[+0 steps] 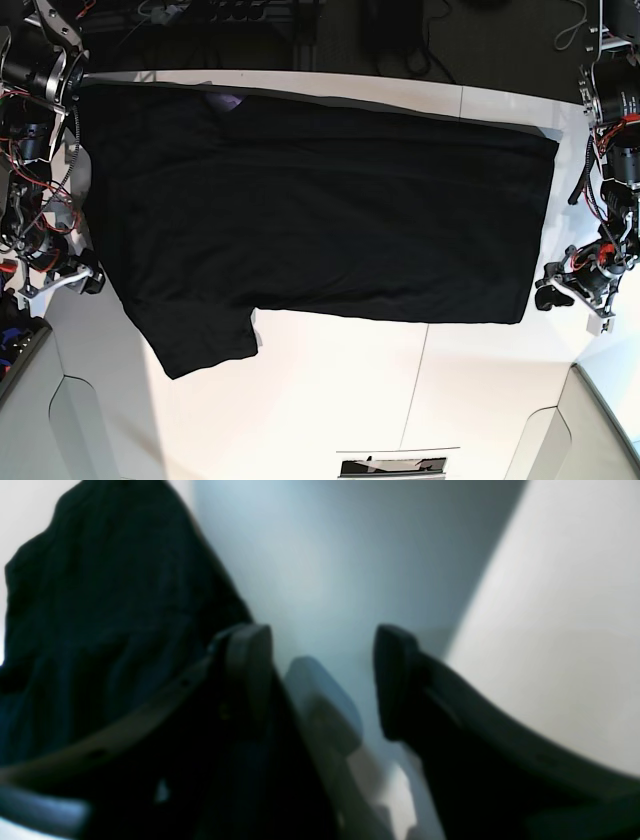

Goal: Layout the t-shirt on the table in an organized manner, then fold the t-shirt properly

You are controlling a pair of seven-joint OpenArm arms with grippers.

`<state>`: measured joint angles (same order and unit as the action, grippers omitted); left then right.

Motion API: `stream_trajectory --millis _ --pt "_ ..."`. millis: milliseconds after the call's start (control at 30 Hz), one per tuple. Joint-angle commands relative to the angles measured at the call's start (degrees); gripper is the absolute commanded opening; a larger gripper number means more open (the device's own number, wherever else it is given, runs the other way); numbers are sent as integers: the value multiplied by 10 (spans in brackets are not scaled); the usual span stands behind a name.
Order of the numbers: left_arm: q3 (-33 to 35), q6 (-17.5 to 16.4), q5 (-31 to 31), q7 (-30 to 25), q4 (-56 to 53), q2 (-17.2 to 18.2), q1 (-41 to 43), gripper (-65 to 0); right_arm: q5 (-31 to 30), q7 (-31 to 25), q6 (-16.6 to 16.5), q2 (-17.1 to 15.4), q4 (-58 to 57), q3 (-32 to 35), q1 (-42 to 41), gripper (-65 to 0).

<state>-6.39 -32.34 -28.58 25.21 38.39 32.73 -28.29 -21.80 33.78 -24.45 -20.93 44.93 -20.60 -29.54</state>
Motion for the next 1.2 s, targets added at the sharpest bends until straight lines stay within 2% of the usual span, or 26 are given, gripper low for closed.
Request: stream_trajectory --millis 0,167,300,400,500,700,833,1067,1167 --pt "-3 -2 4 -19 -2 5 -21 -319 -5 4 -2 -6 6 -1 -14 -318" --pt "-3 15 17 -39 -47 -16 -40 -319 -33 7 -3 -3 6 -1 -14 -318" --pt "-3 19 35 -59 -54 -40 -41 -319 -33 26 -10 2 6 0 -14 -318" --pt "-3 41 46 -62 -54 -57 -41 -319 -33 27 -12 1 6 0 -14 -318" --pt "-3 43 52 -62 -54 -68 -40 -319 -46 29 -16 2 6 0 -14 -318" --pt "-3 43 55 -62 -54 -72 -41 -319 -92 35 -40 2 6 0 -16 -318" --pt "-3 43 55 -57 -54 -71 -41 -319 -90 9 -38 2 6 0 -21 -318" --pt "-3 42 55 -46 -54 -72 -41 -319 -90 8 -38 3 6 0 -41 -317" --pt "-3 42 55 -43 -54 -71 -40 -319 -72 10 -38 12 6 0 -42 -317"
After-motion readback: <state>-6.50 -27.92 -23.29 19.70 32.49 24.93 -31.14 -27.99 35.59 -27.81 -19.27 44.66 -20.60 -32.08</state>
